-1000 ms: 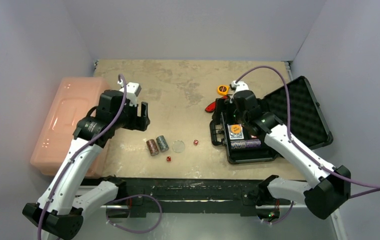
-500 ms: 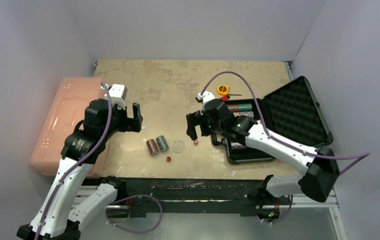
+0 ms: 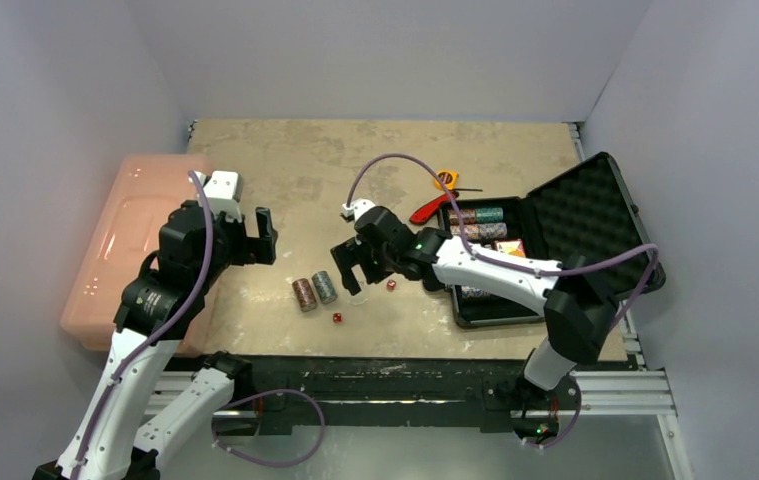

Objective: Pack up texas hold em set

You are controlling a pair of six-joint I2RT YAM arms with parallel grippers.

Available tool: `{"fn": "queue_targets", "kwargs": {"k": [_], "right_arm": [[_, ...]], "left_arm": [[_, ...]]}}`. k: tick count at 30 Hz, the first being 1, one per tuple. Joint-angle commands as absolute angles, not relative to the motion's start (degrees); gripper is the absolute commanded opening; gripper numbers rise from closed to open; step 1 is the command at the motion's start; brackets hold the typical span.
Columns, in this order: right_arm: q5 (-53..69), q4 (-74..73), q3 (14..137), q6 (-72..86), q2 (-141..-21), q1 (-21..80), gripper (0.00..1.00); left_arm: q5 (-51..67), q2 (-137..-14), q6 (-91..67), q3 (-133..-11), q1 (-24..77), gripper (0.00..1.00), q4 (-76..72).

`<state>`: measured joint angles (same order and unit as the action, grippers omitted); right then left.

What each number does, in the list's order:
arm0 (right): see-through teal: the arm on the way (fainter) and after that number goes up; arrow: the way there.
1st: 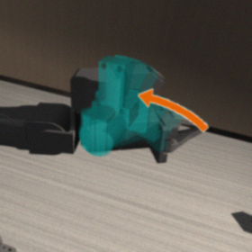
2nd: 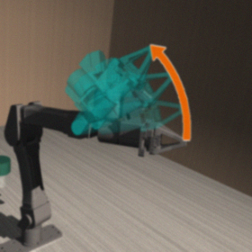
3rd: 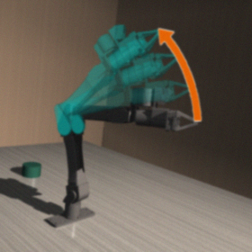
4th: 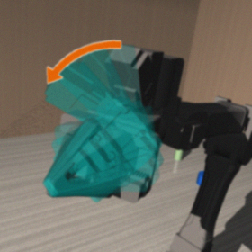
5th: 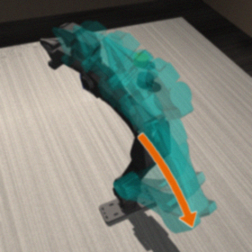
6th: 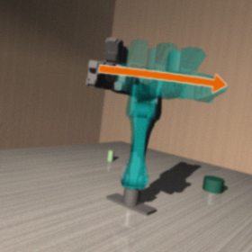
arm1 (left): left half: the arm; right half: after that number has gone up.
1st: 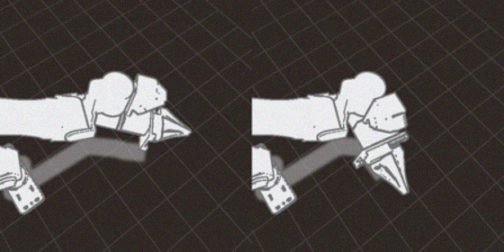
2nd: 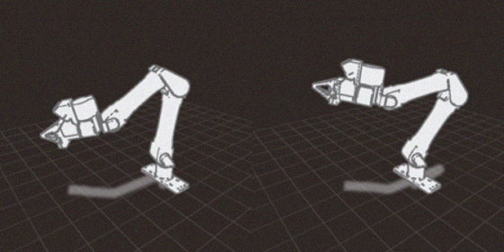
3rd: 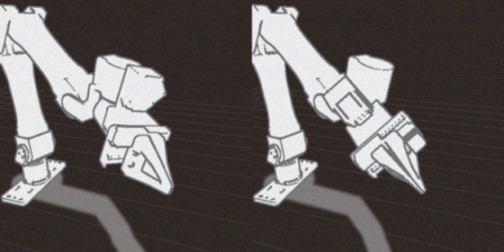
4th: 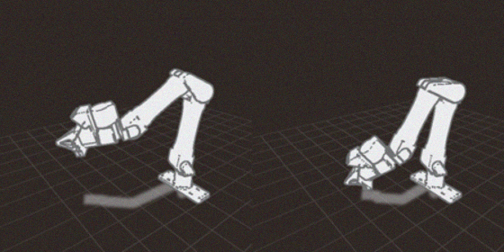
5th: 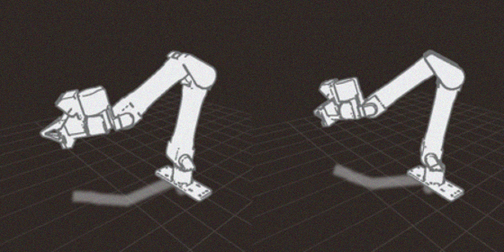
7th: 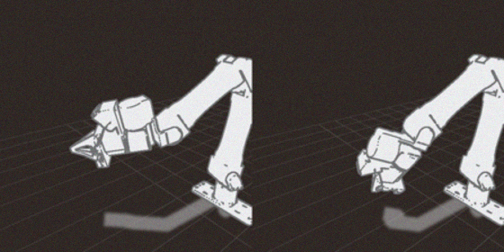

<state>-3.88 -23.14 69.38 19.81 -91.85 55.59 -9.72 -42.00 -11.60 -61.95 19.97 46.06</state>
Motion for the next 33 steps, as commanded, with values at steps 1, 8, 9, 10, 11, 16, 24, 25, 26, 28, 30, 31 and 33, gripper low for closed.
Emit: {"fn": "queue_targets", "kwargs": {"k": [1,8,9,10,11,16,24,25,26,28,30,31,33], "right_arm": [[-6.44,-25.00,73.85,19.44,-95.86,56.89,0.99],[-6.42,-25.74,76.26,20.65,-102.13,58.15,0.99],[-6.70,-26.00,76.54,20.73,-102.88,58.30,0.99],[-7.06,-26.32,76.86,20.78,-103.57,58.46,0.99],[-7.51,-26.61,77.10,20.89,-104.22,58.57,0.99],[-8.15,-26.94,77.60,21.05,-106.90,58.97,0.99],[-9.10,-26.89,78.45,21.27,-110.08,59.41,0.98],[-9.10,-26.81,78.64,21.27,-110.41,59.46,0.97],[-9.12,-26.88,78.96,21.25,-110.78,59.50,0.96],[-9.50,-26.98,79.53,21.12,-111.42,59.59,0.95],[-9.95,-27.28,80.11,20.93,-111.84,59.68,0.94],[-10.20,-27.32,80.25,20.84,-112.02,59.75,0.93],[-10.64,-27.46,80.69,20.66,-112.42,59.77,0.92]], "left_arm": [[-10.22,-42.16,-11.59,-61.62,20.04,0.94,43.92],[-8.23,-42.79,-11.16,-61.79,20.01,0.89,44.08],[-8.11,-42.81,-11.21,-61.79,20.03,0.89,44.10],[-7.95,-42.80,-11.19,-61.79,20.02,0.89,44.08],[-7.79,-42.80,-11.09,-61.79,19.98,0.89,44.03],[-7.30,-42.89,-11.00,-61.90,19.98,0.87,44.09],[-7.08,-43.33,-10.90,-61.92,20.02,0.84,44.09],[-7.07,-43.37,-10.85,-61.88,20.02,0.84,44.12],[-7.16,-43.41,-10.81,-61.91,19.96,0.84,44.11],[-7.12,-43.50,-10.83,-61.88,19.97,0.83,44.09],[-7.03,-43.66,-10.81,-61.91,20.03,0.83,44.03],[-6.84,-43.74,-10.81,-61.88,20.00,0.83,44.09],[-6.61,-43.85,-10.81,-61.97,19.95,0.82,44.05]]}}
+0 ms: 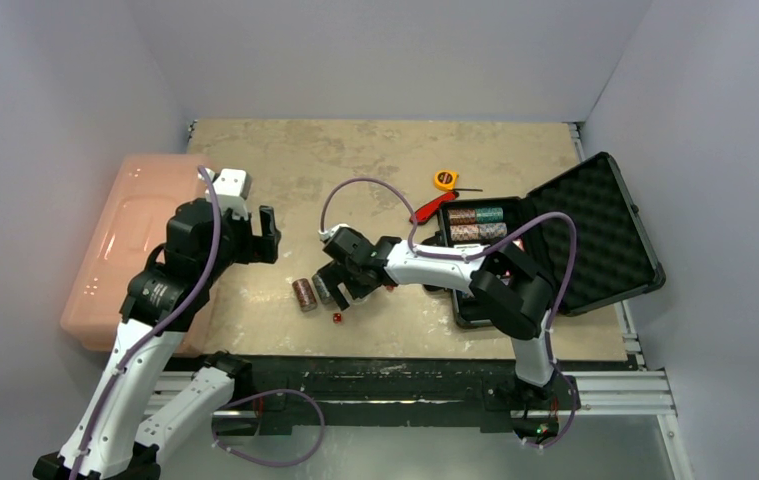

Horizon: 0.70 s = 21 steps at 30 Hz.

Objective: Pack up texas hold em set

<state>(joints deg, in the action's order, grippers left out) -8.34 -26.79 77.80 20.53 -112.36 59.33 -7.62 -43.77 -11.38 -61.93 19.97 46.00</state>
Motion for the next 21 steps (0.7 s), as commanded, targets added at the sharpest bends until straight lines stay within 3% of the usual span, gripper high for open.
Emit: {"fn": "queue_targets", "kwargs": {"k": [1,21], "right_arm": [[-10.90,-27.61,80.94,20.59,-112.68,59.84,0.91],[-11.79,-26.90,80.59,19.80,-115.65,60.38,0.77]], "left_arm": [[-6.65,-43.79,-10.82,-61.96,20.01,0.82,44.09],[-6.86,-44.08,-10.68,-61.96,19.86,0.80,44.19]]}}
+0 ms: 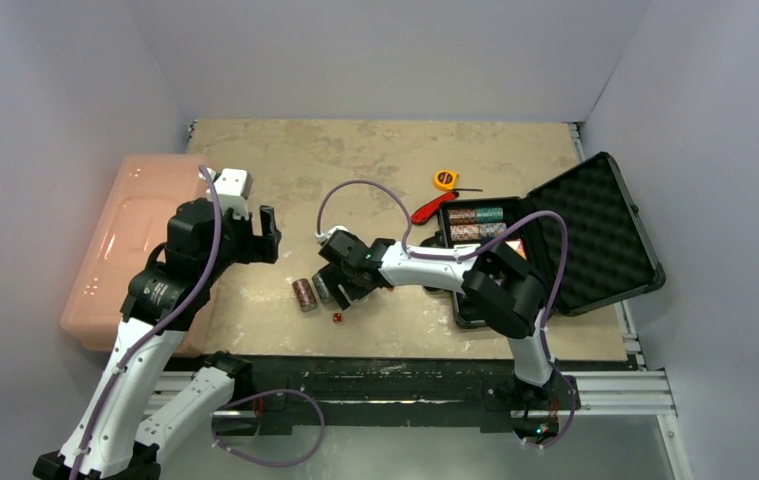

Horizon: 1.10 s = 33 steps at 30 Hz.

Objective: Pack up texas hold em set

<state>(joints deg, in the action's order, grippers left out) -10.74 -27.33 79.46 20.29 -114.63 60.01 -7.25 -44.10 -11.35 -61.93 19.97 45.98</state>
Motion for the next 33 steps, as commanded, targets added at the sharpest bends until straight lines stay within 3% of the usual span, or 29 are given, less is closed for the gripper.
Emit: {"fn": "queue_targets", "kwargs": {"k": [1,7,12,18,33], "right_arm": [[-11.77,-26.83,80.59,19.86,-115.89,60.38,0.77],[-11.45,-26.28,80.21,19.94,-116.79,60.69,0.76],[-12.10,-25.85,79.29,20.00,-116.72,60.73,0.70],[-13.12,-25.65,78.23,20.34,-116.02,60.91,0.55],[-14.04,-22.22,71.25,23.37,-105.81,61.00,0.43]], "left_arm": [[-6.83,-44.12,-10.57,-61.96,19.86,0.80,44.21],[-7.13,-44.12,-10.55,-61.93,19.86,0.80,44.24],[-7.22,-44.12,-10.48,-61.88,19.84,0.80,44.26],[-6.97,-44.21,-10.46,-61.96,19.80,0.79,44.15],[-6.64,-43.37,-10.29,-61.98,19.78,0.79,44.16]]}}
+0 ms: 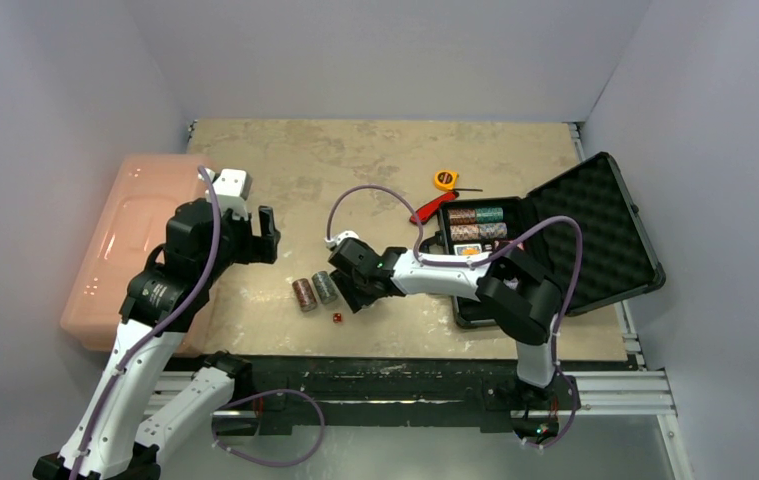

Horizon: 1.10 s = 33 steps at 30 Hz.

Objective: Pack up texas hold em set

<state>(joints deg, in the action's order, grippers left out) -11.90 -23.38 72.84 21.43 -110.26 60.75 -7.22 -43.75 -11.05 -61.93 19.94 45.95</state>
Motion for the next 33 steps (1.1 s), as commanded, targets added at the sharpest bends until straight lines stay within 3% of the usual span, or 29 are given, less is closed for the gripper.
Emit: {"fn": "queue_targets", "kwargs": {"k": [1,18,24,30,33], "right_arm": [[-14.20,-21.82,70.94,23.60,-105.22,61.00,0.43],[-17.21,-21.43,68.64,23.45,-90.30,60.92,0.37],[-19.29,-21.56,67.34,22.39,-86.46,60.82,0.25],[-20.85,-21.97,66.89,22.13,-84.68,59.44,0.03],[-22.92,-23.02,67.02,22.28,-84.11,58.58,0.00]], "left_arm": [[-6.66,-43.41,-10.28,-61.97,19.78,0.79,44.11],[-5.69,-43.68,-10.53,-62.02,19.78,0.77,43.99],[-5.78,-43.68,-10.46,-62.01,19.78,0.77,44.01],[-5.63,-43.64,-10.48,-61.88,19.78,0.77,44.02],[-5.72,-43.57,-10.51,-61.88,19.78,0.77,43.98]]}}
